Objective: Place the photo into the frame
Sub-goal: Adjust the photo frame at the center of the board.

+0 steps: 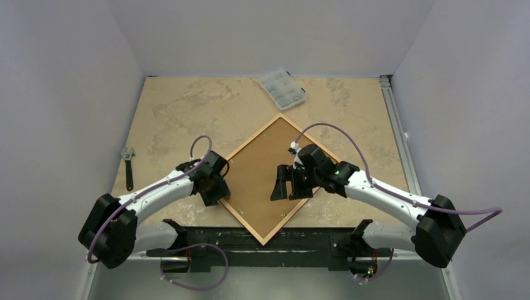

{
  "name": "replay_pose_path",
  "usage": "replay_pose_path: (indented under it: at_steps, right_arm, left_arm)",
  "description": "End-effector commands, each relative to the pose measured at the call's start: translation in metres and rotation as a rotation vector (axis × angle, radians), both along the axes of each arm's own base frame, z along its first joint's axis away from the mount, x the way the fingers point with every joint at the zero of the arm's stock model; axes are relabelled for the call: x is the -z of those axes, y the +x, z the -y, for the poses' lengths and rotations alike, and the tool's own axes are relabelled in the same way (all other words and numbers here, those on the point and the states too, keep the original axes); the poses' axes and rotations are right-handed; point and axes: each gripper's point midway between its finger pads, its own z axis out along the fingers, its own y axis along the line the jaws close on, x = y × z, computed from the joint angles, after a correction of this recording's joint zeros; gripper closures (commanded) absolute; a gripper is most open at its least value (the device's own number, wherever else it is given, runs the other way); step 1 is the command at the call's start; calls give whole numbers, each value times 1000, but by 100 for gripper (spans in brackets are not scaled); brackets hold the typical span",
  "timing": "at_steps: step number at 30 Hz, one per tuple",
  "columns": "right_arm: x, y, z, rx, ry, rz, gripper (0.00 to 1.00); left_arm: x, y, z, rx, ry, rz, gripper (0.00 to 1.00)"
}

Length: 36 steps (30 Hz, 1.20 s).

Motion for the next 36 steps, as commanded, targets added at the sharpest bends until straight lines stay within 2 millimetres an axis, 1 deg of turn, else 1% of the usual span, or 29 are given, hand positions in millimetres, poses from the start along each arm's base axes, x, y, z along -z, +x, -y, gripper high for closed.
replay_pose_path:
  at_steps: [1, 4, 7, 8, 11, 14, 17, 20, 22, 25, 28, 29, 30, 31, 34, 35, 36]
  right_arm:
    - [-23, 28, 6, 25, 77, 39, 19]
    - [-23, 48, 27, 74, 44, 59, 19]
    - [-24, 69, 54, 141, 11, 76, 20]
    - [-24, 79, 66, 180, 1, 82, 19]
    - [-23, 96, 93, 258, -52, 108, 19]
    - [-20, 108, 116, 326, -129, 133, 19]
    - [-16, 117, 132, 380, -190, 147, 18]
    - [-10, 124, 143, 417, -231, 148, 18]
    - [-6, 128, 149, 436, -252, 141, 18]
    - [-1, 134, 161, 472, -290, 140, 18]
    - [4, 145, 181, 534, -352, 157, 17]
    - [6, 150, 188, 561, -379, 161, 16]
    - [6, 154, 195, 582, -395, 164, 15]
    - [7, 159, 199, 599, -400, 162, 14]
    - [7, 175, 214, 652, -430, 165, 13]
    - [9, 180, 217, 663, -436, 162, 12]
    - [7, 186, 220, 676, -438, 167, 12]
  left_arm:
    - [-3, 26, 11, 19, 6, 52, 57]
    - [-2, 36, 14, 82, 45, 49, 72]
    - [-3, 48, 17, 164, 76, 72, 84]
    - [-5, 53, 18, 193, 86, 82, 87]
    - [-14, 68, 14, 260, 149, 114, 100]
    - [-22, 83, 10, 316, 191, 131, 100]
    - [-27, 102, 12, 370, 180, 157, 100]
    - [-24, 117, 15, 423, 130, 161, 100]
    - [-20, 124, 19, 474, 94, 170, 100]
    - [-12, 126, 21, 534, 72, 156, 100]
    - [-5, 123, 20, 545, 78, 129, 100]
    - [-4, 122, 18, 533, 81, 123, 97]
    - [-4, 120, 17, 518, 84, 118, 92]
    - [-5, 118, 15, 499, 89, 116, 84]
    - [-12, 110, 11, 435, 81, 117, 39]
    - [-15, 107, 7, 410, 93, 123, 29]
    - [-18, 104, 3, 387, 95, 129, 23]
